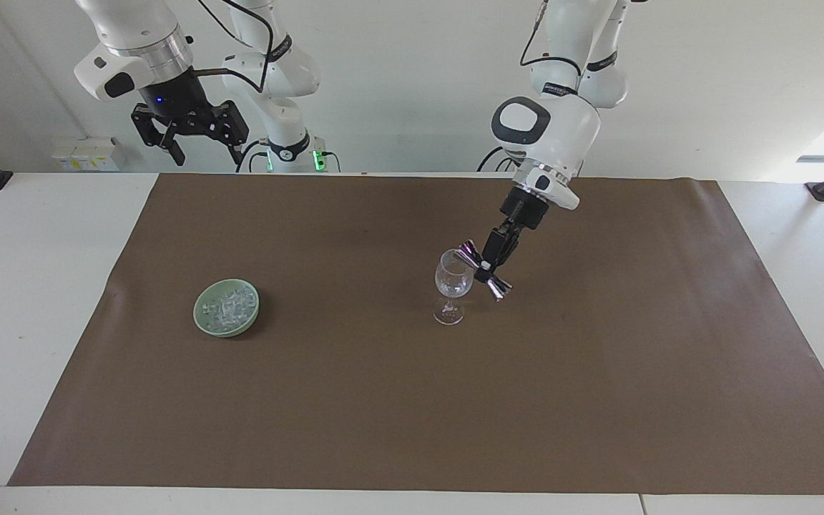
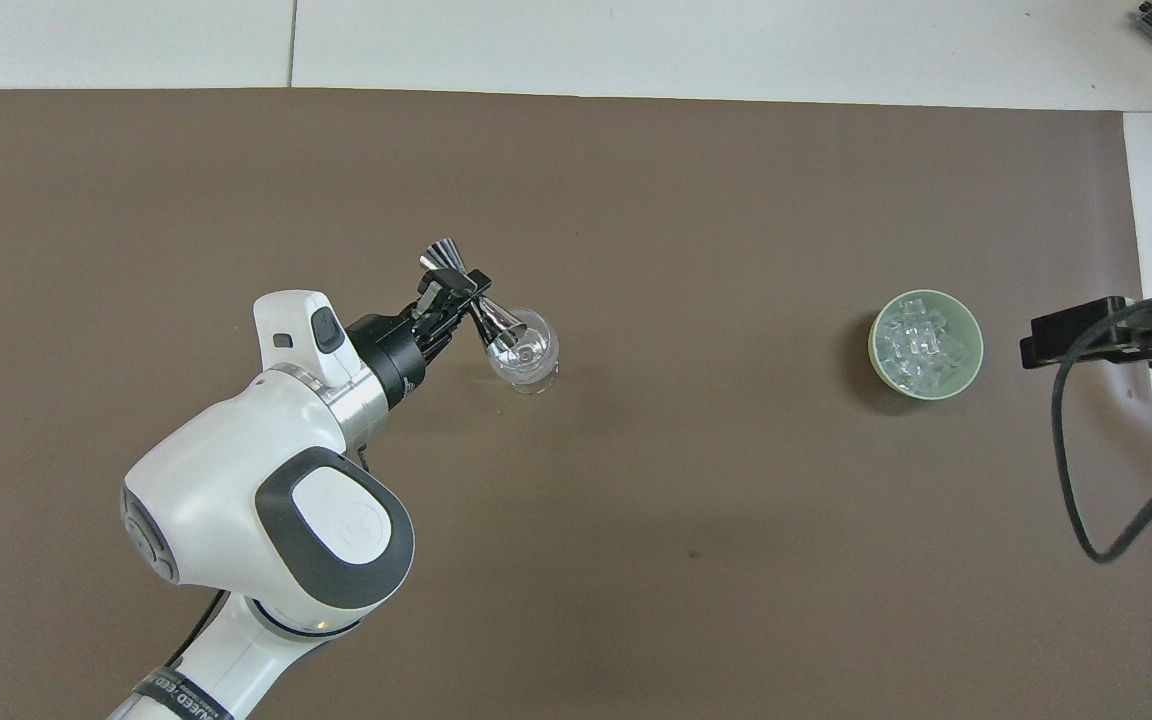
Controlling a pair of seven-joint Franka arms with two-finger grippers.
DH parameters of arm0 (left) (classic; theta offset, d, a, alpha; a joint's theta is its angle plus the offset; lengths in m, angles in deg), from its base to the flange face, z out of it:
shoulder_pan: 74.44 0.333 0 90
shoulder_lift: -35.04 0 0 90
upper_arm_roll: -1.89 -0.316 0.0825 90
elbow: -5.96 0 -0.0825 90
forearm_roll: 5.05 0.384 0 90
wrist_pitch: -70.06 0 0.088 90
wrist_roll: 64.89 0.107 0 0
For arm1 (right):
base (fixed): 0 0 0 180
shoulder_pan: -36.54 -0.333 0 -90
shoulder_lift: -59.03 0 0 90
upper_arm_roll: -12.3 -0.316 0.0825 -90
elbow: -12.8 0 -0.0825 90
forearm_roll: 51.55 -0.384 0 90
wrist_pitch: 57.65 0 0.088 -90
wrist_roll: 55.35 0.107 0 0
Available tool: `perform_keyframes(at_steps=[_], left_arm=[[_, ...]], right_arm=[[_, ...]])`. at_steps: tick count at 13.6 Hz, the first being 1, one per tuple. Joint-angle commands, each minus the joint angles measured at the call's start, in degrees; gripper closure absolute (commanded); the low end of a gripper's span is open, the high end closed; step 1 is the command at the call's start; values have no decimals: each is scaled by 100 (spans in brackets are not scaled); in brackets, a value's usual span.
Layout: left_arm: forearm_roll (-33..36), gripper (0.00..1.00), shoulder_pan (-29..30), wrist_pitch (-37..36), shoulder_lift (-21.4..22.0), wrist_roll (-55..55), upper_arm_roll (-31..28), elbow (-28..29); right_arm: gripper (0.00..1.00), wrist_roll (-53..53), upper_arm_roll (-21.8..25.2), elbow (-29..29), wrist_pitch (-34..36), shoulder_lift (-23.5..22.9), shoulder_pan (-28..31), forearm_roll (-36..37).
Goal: Pour wine and add ice with both arms
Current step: 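Tilt the jigger over the wine glass with the left gripper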
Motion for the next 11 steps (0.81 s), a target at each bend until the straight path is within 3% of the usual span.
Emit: perform_keyframes(at_steps=[1, 11], left_arm=[[76, 100, -121, 162, -56, 166, -77, -46], [41, 100, -147, 337, -109, 351, -77, -204]], right_arm=[[0, -62, 44, -131, -58, 100, -17, -37], [0, -62, 44, -131, -58, 100, -17, -37]])
